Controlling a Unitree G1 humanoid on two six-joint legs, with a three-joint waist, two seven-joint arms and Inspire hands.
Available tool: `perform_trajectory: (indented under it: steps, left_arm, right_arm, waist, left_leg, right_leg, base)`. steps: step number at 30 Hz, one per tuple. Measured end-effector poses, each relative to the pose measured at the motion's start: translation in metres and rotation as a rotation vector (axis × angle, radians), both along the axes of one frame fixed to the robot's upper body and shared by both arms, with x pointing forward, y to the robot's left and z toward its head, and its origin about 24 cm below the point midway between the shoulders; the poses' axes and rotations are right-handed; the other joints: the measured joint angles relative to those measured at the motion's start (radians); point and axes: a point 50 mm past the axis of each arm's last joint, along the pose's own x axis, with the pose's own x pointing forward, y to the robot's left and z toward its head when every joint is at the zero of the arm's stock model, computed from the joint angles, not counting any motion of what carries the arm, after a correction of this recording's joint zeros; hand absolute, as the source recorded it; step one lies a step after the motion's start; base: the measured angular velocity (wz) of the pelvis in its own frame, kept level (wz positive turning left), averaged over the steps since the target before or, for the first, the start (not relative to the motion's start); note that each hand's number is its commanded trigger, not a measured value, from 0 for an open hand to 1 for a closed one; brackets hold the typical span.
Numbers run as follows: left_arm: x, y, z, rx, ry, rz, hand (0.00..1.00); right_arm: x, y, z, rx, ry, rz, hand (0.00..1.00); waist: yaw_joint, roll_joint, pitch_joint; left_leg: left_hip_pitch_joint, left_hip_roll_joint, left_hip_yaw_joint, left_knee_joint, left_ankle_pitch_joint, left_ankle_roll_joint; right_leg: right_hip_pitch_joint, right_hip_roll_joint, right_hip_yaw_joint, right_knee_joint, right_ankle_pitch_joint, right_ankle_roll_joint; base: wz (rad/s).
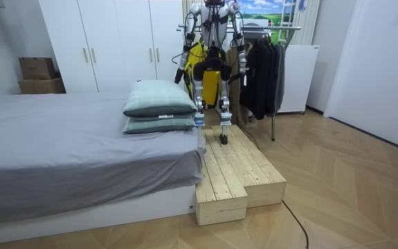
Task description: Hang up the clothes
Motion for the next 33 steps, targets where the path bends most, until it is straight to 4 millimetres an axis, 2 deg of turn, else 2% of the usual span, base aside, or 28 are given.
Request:
perform_trajectory:
  steps: [3,6,9,13,23,25,29,33]
  left_arm:
    - [0.001,0.000,0.000,-0.021,-0.010,0.036,0.00]
    - [0.001,0.000,0.000,-0.039,-0.015,0.068,0.00]
    - [0.003,-0.001,-0.001,-0.062,-0.029,0.112,0.00]
    - [0.005,-0.001,-0.001,-0.082,-0.054,0.177,0.00]
    - [0.017,-0.005,-0.001,-0.091,-0.081,0.173,0.00]
    - [0.017,-0.005,-0.001,-0.090,-0.083,0.173,0.00]
    - [0.024,-0.005,0.000,-0.091,-0.100,0.168,0.00]
    - [0.023,-0.007,-0.001,-0.080,-0.104,0.173,0.00]
  right_arm:
    - [0.010,0.000,-0.001,-0.004,-0.016,0.005,0.00]
    - [0.011,0.000,-0.001,-0.012,-0.005,0.015,0.00]
    - [0.014,-0.001,-0.002,-0.016,0.014,0.067,0.00]
    - [0.019,-0.001,-0.002,-0.023,0.032,0.103,0.00]
    - [0.035,0.001,-0.004,-0.050,0.016,0.149,0.00]
    - [0.035,0.001,-0.004,-0.050,0.014,0.150,0.00]
    - [0.037,0.000,-0.004,-0.060,-0.009,0.153,0.00]
    - [0.036,0.000,-0.004,-0.077,-0.017,0.154,0.00]
  waist:
    - [0.001,0.003,-0.0015]
    - [0.004,0.005,-0.0061]
    - [0.004,0.012,-0.0070]
    - [0.004,0.018,-0.0056]
    - [0.011,0.020,-0.0030]
    - [0.014,0.021,-0.0005]
    - [0.019,0.020,0.0127]
    - [0.021,0.019,0.0135]
  left_leg:
    - [-0.001,0.000,-0.002,0.000,-0.001,-0.002]
    - [0.002,0.000,-0.016,0.000,-0.002,-0.003]
    - [0.002,0.000,-0.022,0.000,-0.002,-0.003]
    - [0.002,0.000,-0.024,0.000,-0.002,-0.003]
    - [-0.010,0.000,-0.021,-0.002,-0.002,-0.003]
    - [-0.010,0.000,-0.020,-0.002,-0.002,-0.003]
    - [-0.019,0.000,-0.020,-0.002,-0.002,-0.003]
    - [-0.018,0.000,-0.020,-0.003,-0.002,-0.003]
  right_leg:
    - [0.001,-0.001,-0.007,0.000,-0.004,0.000]
    - [0.007,-0.001,-0.014,0.000,-0.006,0.000]
    - [0.009,-0.001,-0.019,0.000,-0.006,-0.001]
    - [0.010,-0.001,-0.022,-0.001,-0.008,-0.002]
    - [-0.002,0.000,-0.021,0.002,-0.008,-0.002]
    - [-0.003,0.000,-0.019,0.002,-0.008,-0.002]
    - [-0.013,0.000,-0.021,0.003,-0.008,-0.002]
    - [-0.014,0.000,-0.021,0.001,-0.008,-0.002]
  base:
    - [0.08]
    - [0.08]
    - [0.03]
    - [0.01]
    - [0.01]
    - [-0.02]
    - [0.01]
    - [0.00]
